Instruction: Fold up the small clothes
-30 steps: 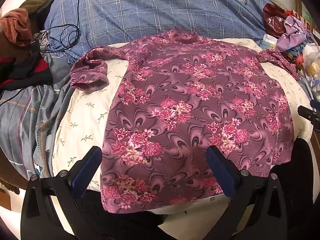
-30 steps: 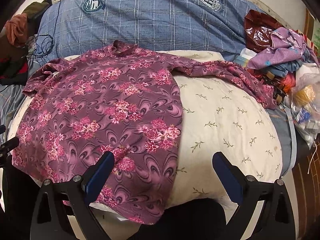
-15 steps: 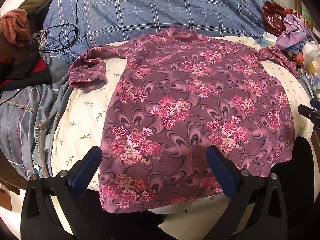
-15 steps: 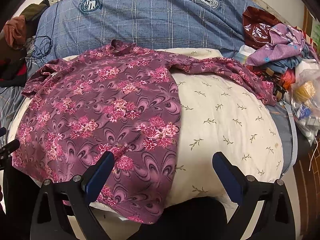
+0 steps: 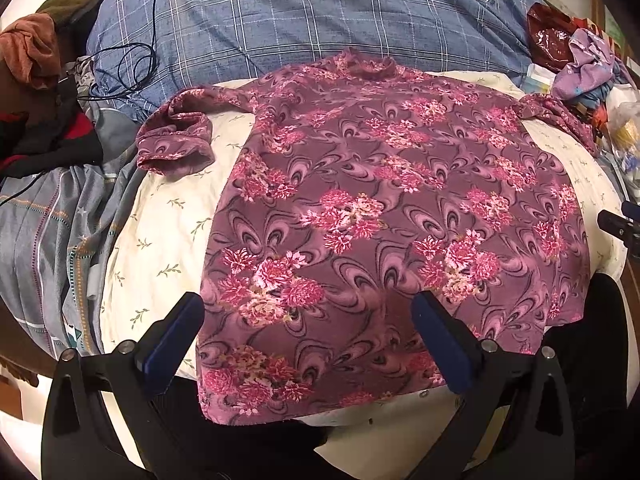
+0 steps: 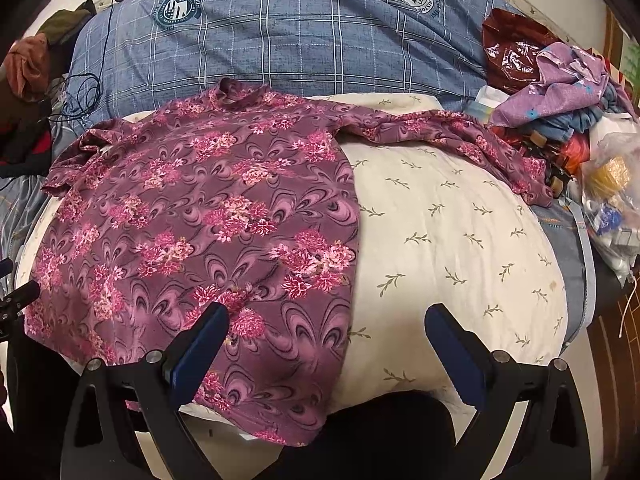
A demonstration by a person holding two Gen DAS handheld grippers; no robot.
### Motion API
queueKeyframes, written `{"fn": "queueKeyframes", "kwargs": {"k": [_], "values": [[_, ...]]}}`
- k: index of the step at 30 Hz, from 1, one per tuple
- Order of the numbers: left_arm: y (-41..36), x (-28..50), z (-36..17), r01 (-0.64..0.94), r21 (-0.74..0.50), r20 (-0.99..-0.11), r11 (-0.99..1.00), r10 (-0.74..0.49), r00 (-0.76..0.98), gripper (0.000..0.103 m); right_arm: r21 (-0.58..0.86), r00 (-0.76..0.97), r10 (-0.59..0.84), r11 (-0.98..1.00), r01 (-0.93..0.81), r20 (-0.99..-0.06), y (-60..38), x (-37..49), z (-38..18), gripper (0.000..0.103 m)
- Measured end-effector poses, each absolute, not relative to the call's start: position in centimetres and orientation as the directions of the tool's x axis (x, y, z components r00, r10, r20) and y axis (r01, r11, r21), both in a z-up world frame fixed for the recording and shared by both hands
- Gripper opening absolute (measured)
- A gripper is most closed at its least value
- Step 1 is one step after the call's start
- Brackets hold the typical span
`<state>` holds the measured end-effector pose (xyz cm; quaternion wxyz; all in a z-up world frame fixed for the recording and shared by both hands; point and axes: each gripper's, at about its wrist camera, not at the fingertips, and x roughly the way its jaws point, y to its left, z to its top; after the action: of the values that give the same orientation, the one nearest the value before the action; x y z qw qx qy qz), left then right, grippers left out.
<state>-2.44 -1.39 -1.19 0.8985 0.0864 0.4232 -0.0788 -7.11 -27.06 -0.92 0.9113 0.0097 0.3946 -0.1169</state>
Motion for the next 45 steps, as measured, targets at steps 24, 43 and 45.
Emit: {"fn": "queueKeyframes", "kwargs": {"k": [24,43,45], "values": [[0.7,-0.8,-0.8,0.172,0.027,-0.794,0.985,-0.083,0.602,0.103,0.029,0.651,-0.144,0.968,0.247,-0.745,-29.6,-7.3,-1.8,0.098],[7.2,5.0,-5.0,0.030,-0.077,-0.905,0.997,-0.082,0.418,0.103,0.098,0.622,0.057,0.995,0.032,-0.781,-28.8,-5.7,-6.3,0.004],[7.1,4.8,-4.4,0.043,-0.099,-0.903,0.994,-0.108,0.416,0.103,0.112,0.660,0.053,0.993,0.047,-0.749,-30.0,-6.6,-4.9,0.004]]}}
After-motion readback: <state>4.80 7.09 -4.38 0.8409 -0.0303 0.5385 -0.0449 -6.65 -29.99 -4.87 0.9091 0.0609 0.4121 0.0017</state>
